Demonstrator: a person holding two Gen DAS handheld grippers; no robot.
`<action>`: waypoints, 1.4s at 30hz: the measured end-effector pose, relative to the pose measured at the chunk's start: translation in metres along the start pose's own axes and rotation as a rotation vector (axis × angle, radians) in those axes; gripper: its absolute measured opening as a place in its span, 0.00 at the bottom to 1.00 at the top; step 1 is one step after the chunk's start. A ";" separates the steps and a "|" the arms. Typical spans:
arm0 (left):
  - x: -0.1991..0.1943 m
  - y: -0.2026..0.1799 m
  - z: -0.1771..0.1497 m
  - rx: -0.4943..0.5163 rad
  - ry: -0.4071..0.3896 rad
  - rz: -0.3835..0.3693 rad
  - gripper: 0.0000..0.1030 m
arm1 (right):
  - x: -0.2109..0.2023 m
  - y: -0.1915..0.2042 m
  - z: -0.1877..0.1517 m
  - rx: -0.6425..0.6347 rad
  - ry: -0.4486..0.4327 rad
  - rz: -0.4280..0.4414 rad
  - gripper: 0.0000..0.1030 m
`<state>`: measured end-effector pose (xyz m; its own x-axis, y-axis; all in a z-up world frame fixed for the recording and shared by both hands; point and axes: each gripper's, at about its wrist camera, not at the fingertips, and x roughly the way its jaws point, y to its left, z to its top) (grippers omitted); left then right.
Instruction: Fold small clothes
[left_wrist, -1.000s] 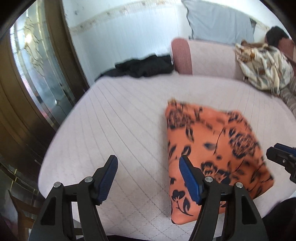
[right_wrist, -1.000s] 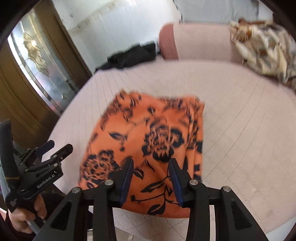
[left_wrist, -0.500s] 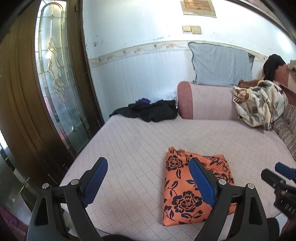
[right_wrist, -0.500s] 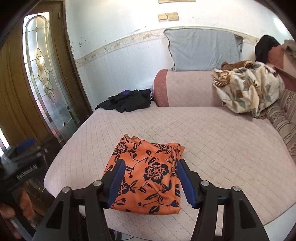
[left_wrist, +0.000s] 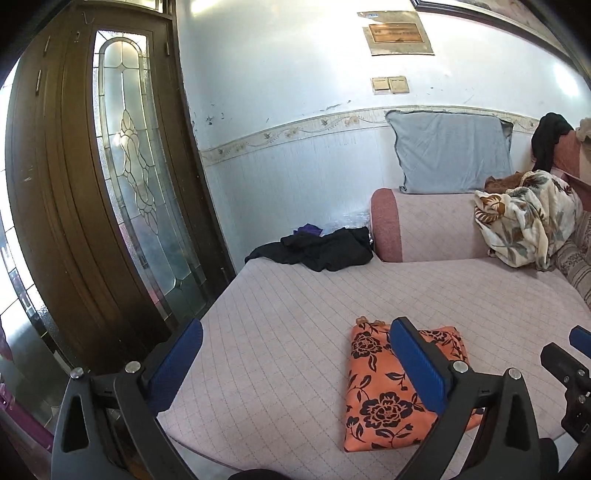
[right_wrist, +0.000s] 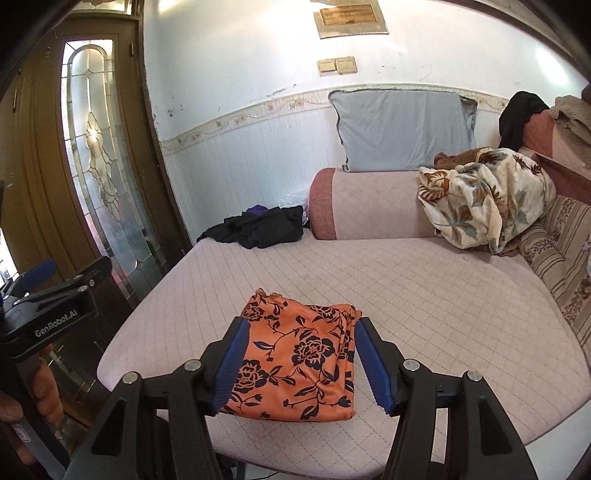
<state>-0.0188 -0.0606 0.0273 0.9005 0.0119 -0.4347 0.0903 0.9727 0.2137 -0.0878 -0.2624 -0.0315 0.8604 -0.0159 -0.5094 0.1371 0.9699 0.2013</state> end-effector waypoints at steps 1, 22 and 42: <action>-0.001 0.001 0.001 -0.004 0.001 -0.003 0.98 | -0.003 0.002 0.000 -0.006 -0.007 -0.002 0.62; -0.017 0.022 -0.001 -0.040 -0.002 -0.029 0.98 | -0.022 0.033 0.005 -0.023 -0.021 -0.013 0.62; -0.041 0.033 0.000 -0.043 -0.036 -0.064 0.98 | -0.039 0.047 0.007 -0.046 -0.048 -0.065 0.62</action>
<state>-0.0531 -0.0289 0.0525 0.9081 -0.0579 -0.4148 0.1302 0.9804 0.1482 -0.1116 -0.2176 0.0043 0.8732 -0.0893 -0.4791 0.1712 0.9766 0.1300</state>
